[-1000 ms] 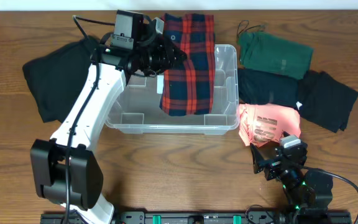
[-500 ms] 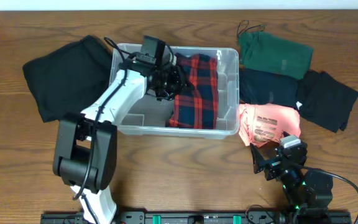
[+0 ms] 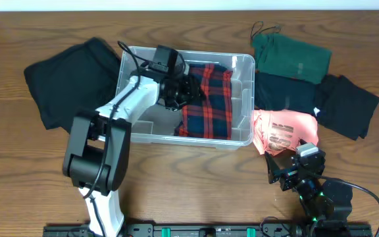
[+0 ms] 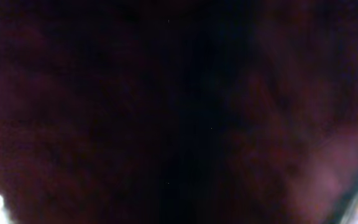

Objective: Pack container
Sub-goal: 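Lift the plaid shirt with the left gripper and lower it into the bin, then open the left gripper and press the plaid shirt flat in the bin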

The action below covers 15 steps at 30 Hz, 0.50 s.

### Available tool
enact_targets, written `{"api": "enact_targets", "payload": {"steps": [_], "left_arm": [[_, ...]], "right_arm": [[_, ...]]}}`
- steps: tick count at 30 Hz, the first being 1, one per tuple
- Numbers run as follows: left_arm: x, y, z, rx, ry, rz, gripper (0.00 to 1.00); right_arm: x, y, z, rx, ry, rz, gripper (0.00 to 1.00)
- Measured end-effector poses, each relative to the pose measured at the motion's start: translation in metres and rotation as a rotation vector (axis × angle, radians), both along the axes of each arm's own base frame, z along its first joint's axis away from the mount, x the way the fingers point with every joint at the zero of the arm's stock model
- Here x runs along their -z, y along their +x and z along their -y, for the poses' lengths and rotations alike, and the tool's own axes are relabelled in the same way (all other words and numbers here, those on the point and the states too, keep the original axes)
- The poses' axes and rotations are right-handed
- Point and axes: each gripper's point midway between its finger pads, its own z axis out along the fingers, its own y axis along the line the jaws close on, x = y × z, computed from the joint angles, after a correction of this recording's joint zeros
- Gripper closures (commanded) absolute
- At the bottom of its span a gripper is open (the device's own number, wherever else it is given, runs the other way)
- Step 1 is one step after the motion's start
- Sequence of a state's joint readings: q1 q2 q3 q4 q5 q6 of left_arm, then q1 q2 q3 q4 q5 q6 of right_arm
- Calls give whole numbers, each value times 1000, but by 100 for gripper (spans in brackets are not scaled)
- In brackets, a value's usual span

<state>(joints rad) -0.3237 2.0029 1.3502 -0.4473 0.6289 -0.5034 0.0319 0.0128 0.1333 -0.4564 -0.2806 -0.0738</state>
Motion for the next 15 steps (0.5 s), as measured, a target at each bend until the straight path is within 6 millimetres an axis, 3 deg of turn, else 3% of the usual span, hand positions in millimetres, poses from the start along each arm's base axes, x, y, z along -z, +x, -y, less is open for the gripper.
{"api": "enact_targets", "payload": {"steps": [1,4,7,11,15], "left_arm": [[-1,2,-4,-5,3,4,2],[-6,8,-21,-32,6,12,2],[-28,22,-46,-86,-2,68,2],[-83,37,-81,-155,-21,209,2],[-153,38,-110,-188,-32,401,2]], "right_arm": [[0,0,0,0,0,0,1],[0,0,0,0,0,0,1],[0,0,0,0,0,0,1],[0,0,0,0,0,0,1],[0,0,0,0,0,0,1]]}}
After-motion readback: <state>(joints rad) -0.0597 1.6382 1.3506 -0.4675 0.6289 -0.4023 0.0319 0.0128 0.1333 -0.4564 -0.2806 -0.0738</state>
